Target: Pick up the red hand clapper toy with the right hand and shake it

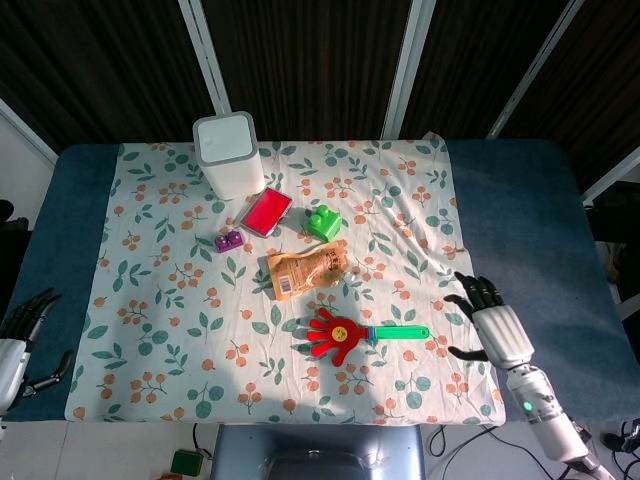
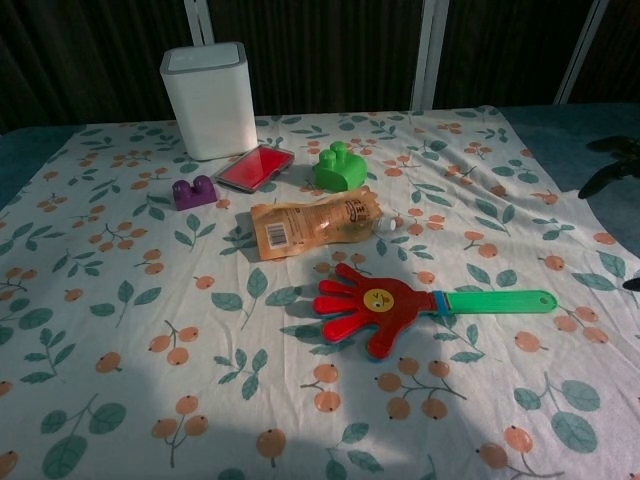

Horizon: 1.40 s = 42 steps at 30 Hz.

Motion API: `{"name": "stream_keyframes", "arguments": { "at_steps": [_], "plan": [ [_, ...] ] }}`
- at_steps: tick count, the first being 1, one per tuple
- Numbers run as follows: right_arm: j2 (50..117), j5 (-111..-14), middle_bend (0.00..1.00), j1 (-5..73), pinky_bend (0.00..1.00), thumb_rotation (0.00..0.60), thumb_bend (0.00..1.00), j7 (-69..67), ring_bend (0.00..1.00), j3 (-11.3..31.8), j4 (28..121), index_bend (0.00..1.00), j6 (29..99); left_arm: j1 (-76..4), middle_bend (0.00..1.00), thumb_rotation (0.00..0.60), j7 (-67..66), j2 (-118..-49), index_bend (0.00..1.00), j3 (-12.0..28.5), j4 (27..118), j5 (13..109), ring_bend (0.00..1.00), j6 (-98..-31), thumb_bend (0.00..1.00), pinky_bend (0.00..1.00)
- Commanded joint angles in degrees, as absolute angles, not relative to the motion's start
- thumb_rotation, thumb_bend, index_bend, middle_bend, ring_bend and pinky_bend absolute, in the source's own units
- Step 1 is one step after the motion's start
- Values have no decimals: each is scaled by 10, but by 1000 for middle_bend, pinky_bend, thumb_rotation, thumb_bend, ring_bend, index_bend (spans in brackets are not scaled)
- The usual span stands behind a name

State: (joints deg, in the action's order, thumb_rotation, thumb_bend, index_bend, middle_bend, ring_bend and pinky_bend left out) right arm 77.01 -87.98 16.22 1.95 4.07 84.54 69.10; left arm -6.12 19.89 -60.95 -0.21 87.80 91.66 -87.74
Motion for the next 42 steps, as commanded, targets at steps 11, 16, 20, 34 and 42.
{"name": "stream_keyframes", "arguments": {
  "at_steps": [11,16,20,34,42],
  "plan": [
    [863,-735,0,242,0,600,261,96,0,90,863,484,585,-60,0,600,192,-602,0,-4,890,908,0,-865,419,118],
    [871,-727,0,252,0,600,293,99,0,83,867,510,571,-56,0,600,172,-602,0,1,894,892,0,-865,420,124],
    [873,-731,0,254,0,600,293,108,0,77,874,520,577,-54,0,600,159,-604,0,6,900,881,0,-863,421,125],
    [926,-699,0,270,0,600,307,116,0,71,827,562,559,-52,0,600,170,-599,0,5,897,891,0,-865,418,126],
    [939,-691,6,277,0,600,367,128,0,69,818,598,560,-52,0,600,174,-597,0,5,895,895,0,-865,423,126]
  ]
}}
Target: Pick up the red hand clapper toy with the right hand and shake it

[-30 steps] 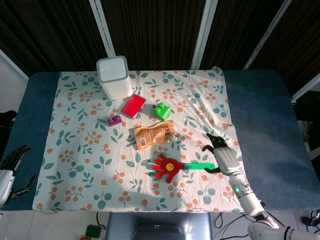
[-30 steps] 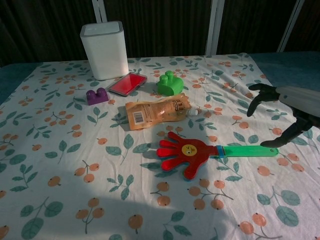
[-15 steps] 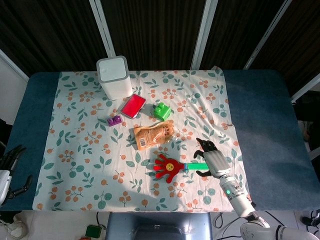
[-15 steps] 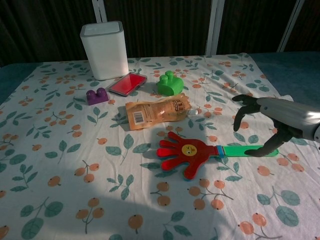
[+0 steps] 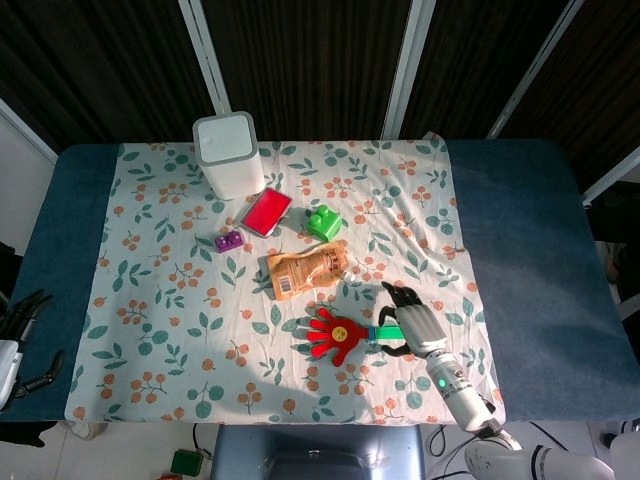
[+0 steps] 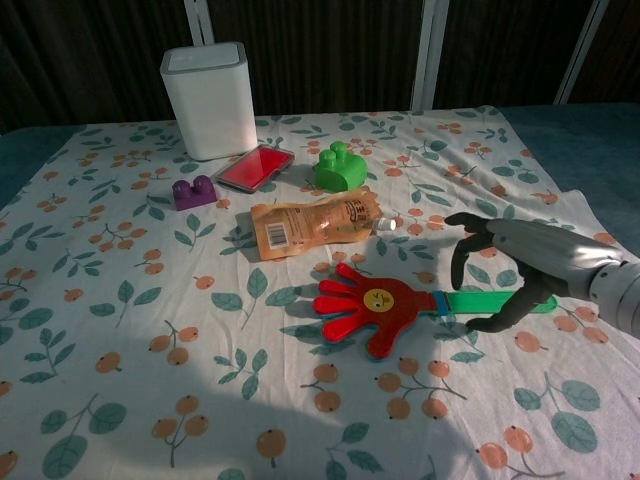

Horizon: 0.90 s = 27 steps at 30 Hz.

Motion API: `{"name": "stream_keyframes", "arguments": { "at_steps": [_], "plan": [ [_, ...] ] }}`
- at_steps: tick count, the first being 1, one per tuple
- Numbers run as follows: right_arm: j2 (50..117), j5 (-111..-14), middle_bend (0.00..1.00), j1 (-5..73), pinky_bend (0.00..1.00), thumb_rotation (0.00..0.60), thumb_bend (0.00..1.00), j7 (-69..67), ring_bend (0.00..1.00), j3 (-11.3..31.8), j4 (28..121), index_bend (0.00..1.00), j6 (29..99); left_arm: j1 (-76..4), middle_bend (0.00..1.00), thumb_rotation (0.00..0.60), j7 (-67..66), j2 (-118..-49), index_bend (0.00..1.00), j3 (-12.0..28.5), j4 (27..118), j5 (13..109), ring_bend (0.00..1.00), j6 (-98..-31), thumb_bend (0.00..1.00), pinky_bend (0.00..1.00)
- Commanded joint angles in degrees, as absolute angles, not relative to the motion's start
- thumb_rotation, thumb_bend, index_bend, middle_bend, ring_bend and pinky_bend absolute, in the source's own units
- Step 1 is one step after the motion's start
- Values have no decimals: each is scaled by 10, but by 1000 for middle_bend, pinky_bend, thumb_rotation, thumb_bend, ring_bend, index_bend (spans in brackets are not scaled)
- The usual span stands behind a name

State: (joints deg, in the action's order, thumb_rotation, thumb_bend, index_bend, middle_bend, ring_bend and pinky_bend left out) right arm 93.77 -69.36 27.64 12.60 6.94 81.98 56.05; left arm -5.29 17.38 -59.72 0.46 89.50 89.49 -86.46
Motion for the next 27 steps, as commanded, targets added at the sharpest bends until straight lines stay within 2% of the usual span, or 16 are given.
{"name": "stream_keyframes", "arguments": {
  "at_steps": [1,22,27],
  "plan": [
    [940,-690,6,278,0,600,367,128,0,69,818,598,560,-52,0,600,175,-597,0,5,895,896,0,-866,423,126],
    [950,-677,10,286,0,600,391,128,0,69,803,602,561,-51,0,600,176,-596,0,5,894,899,0,-867,422,126],
    [950,-676,28,287,0,600,391,123,0,68,800,627,561,-49,0,600,177,-596,0,5,893,899,0,-869,420,126]
  ]
}}
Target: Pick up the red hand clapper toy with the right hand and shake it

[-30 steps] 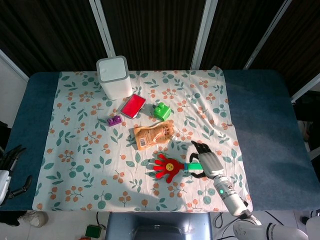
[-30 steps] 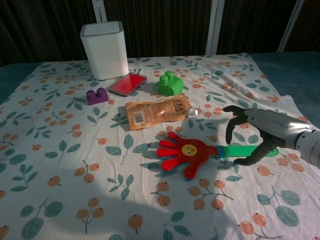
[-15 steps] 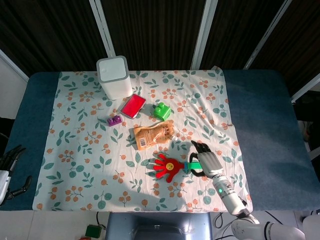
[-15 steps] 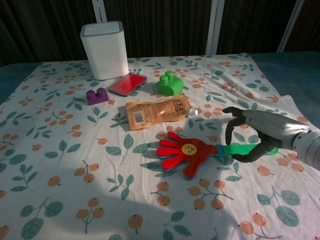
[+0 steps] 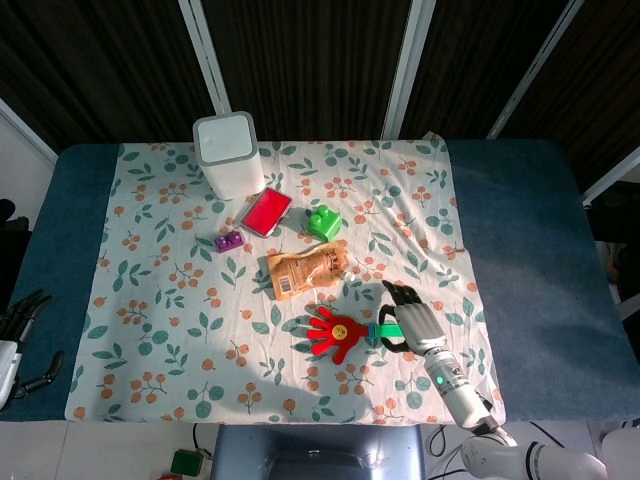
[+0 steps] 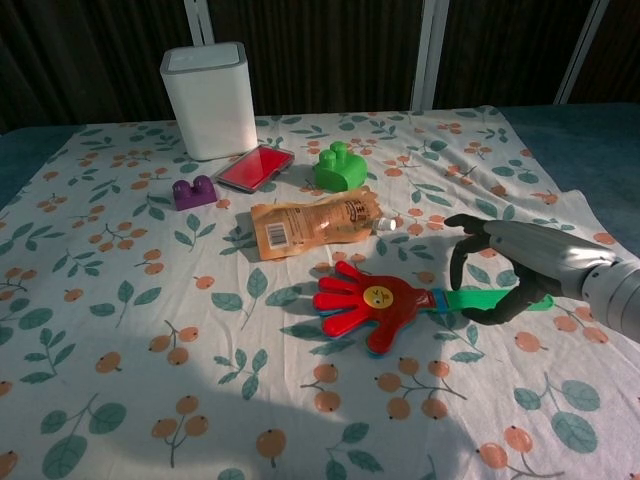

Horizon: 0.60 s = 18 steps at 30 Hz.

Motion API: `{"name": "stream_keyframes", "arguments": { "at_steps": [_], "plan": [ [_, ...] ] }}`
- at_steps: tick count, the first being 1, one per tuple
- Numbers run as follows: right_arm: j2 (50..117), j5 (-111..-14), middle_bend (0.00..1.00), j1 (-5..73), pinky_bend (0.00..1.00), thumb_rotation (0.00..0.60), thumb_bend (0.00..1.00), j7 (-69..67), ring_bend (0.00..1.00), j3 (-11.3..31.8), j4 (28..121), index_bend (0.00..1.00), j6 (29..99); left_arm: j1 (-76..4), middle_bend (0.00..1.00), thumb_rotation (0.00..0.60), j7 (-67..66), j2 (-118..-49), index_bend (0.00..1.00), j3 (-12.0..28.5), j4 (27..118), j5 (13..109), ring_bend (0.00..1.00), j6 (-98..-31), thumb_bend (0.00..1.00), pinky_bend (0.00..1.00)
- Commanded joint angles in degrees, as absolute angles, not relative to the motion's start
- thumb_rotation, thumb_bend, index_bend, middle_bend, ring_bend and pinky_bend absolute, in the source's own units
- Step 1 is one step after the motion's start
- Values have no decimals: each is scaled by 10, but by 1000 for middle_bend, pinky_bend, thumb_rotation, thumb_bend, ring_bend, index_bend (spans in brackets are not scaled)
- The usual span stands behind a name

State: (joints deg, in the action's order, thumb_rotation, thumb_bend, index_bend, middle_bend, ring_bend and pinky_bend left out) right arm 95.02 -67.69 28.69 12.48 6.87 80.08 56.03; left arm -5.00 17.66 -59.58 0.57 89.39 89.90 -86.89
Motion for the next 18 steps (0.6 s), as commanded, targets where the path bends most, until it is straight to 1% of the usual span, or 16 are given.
{"name": "stream_keyframes", "arguments": {
  "at_steps": [1,4,7,9,10,11,12,15,18],
  "plan": [
    [951,-676,33,286,0,600,391,122,0,68,799,634,561,-49,0,600,177,-596,0,5,893,900,0,-870,420,126],
    [951,-675,80,286,0,600,393,116,0,70,798,680,561,-50,0,600,177,-596,0,6,894,899,0,-869,420,126],
    [954,-683,198,283,0,600,426,96,9,73,796,761,569,-49,0,600,176,-596,0,6,894,899,0,-870,420,126],
    [956,-696,288,279,4,600,460,68,77,76,796,806,581,-49,0,600,176,-596,0,7,894,898,0,-870,422,126],
    [957,-704,314,277,18,600,468,54,106,78,795,815,588,-49,0,600,176,-595,0,7,895,898,0,-870,422,126],
    [958,-716,355,274,69,600,480,35,152,79,793,826,598,-49,0,600,176,-595,0,7,895,897,0,-870,422,126],
    [959,-724,390,272,157,600,487,22,195,79,791,830,605,-49,0,600,176,-595,0,7,895,898,0,-870,421,126],
    [960,-748,442,268,345,600,492,-19,287,83,785,840,626,-50,0,600,176,-596,0,7,894,898,0,-869,420,126],
    [961,-761,479,266,401,600,495,-42,341,87,781,861,640,-50,0,600,174,-597,0,7,894,898,0,-868,420,126]
  ]
}}
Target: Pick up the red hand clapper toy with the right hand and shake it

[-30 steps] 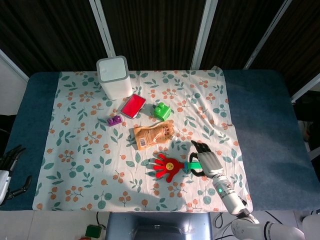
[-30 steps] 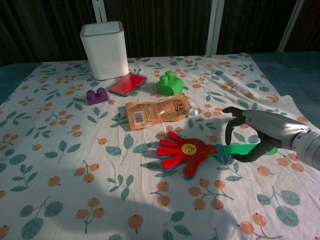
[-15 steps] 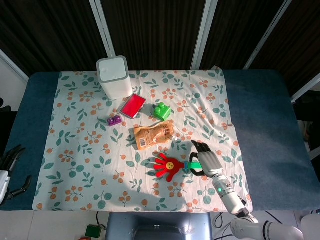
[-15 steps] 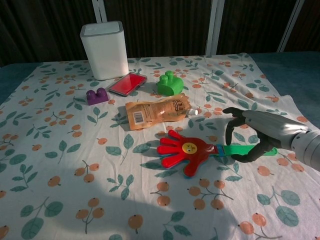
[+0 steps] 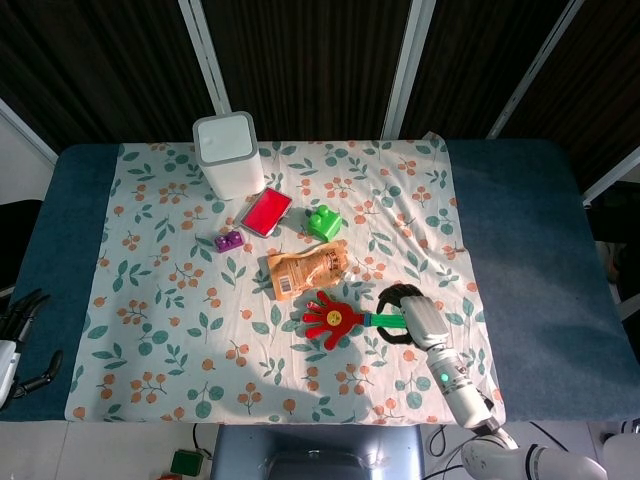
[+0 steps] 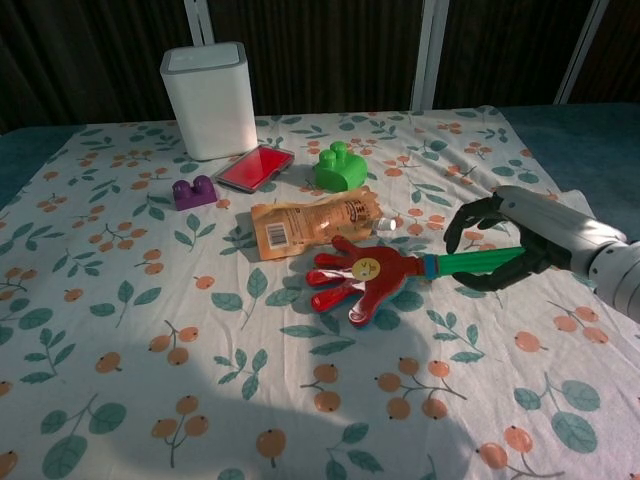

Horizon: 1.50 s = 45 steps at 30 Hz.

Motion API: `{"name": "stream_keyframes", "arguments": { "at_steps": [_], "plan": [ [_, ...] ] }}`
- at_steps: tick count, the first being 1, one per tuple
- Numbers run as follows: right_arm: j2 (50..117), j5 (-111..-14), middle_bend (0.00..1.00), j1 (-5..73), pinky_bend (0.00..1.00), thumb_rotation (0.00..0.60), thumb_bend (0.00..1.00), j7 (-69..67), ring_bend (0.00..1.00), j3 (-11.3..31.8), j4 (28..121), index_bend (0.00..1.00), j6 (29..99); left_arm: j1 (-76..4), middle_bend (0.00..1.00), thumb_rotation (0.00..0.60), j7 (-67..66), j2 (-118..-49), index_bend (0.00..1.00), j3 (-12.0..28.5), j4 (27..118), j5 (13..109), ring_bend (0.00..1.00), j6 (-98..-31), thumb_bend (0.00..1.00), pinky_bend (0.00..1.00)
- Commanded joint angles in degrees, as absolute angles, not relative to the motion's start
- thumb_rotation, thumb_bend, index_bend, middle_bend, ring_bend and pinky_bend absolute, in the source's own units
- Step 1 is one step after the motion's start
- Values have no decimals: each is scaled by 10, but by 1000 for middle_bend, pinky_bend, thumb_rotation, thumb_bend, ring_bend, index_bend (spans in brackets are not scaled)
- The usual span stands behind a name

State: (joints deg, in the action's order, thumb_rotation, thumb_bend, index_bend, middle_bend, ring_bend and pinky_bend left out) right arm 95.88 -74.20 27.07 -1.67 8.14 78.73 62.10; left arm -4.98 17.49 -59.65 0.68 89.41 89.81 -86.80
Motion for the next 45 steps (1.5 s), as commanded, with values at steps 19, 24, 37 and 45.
{"name": "stream_keyframes", "arguments": {
  "at_steps": [19,24,37,45],
  "plan": [
    [954,-769,720,259,954,600,541,-298,818,115,800,946,617,-49,0,600,174,-596,0,7,895,897,0,-867,419,126],
    [946,-826,756,259,1000,600,543,-468,876,112,779,960,635,-50,0,600,170,-597,0,7,895,898,0,-865,419,126],
    [999,-959,792,212,1000,600,563,-764,950,107,653,923,941,-50,0,600,158,-598,0,6,899,898,0,-864,418,127],
    [1014,-972,796,243,1000,600,572,-664,971,66,589,928,877,-50,0,600,152,-600,0,6,900,898,0,-864,417,127]
  ]
}}
